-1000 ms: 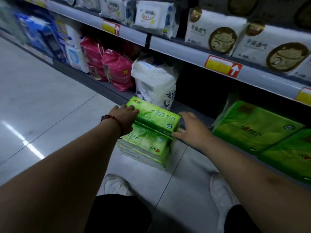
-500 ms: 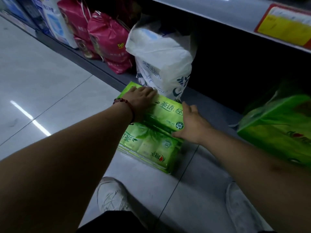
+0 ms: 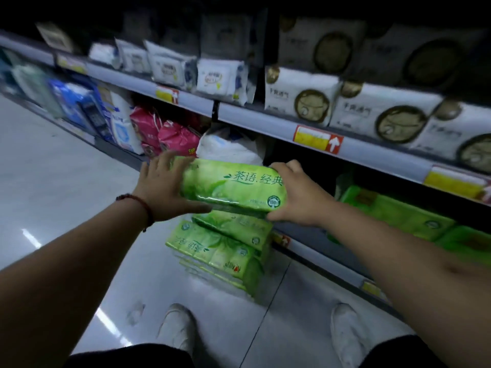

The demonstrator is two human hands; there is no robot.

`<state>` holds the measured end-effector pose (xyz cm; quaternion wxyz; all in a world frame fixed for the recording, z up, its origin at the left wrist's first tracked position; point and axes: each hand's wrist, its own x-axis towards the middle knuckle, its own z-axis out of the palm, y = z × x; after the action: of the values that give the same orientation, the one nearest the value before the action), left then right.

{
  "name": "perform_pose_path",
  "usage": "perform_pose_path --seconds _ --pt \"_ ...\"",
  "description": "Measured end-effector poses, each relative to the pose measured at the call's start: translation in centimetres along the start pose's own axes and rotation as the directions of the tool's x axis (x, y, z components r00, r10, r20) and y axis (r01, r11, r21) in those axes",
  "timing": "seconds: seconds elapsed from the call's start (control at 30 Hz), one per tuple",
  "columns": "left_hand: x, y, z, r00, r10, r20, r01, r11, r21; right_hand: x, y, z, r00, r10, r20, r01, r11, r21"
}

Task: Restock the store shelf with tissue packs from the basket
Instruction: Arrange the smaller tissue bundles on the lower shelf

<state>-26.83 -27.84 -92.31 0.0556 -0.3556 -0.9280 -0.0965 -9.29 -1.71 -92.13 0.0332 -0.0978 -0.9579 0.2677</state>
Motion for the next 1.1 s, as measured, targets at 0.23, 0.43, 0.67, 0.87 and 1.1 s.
perform_pose_path --seconds 0.23,0.43,0.67,0.87,1.1 --pt "-5.9 1.6 -6.1 0.874 -0.273 0.401 0.450 0.144 -0.881 -5.8 -2.2 -4.2 0.984 -0.110 -0.140 0.122 0.989 0.079" --pt "-8.3 4.4 -4.4 0.908 -0.218 0.358 0.339 -0.121 -0.933 -8.2 -1.1 -3.9 0.991 -0.013 -0.132 0.031 0.991 0.132" --pt "-6.9 5.6 -5.6 0.920 -0.283 0.270 0.211 -0.223 -0.952 -7.6 -2.5 -3.1 0.902 0.429 -0.043 -0.150 0.405 0.902" --pt "-6.8 5.3 -5.7 0.925 -0.118 0.362 0.312 -0.310 -0.898 -6.7 -1.3 -3.4 0.883 0.463 0.082 -0.079 -0.025 0.997" --pt "-6.7 5.5 -5.0 0.923 -0.098 0.372 0.361 -0.114 -0.926 -5.9 -0.5 -3.1 0.867 0.493 0.067 -0.069 -0.015 0.998"
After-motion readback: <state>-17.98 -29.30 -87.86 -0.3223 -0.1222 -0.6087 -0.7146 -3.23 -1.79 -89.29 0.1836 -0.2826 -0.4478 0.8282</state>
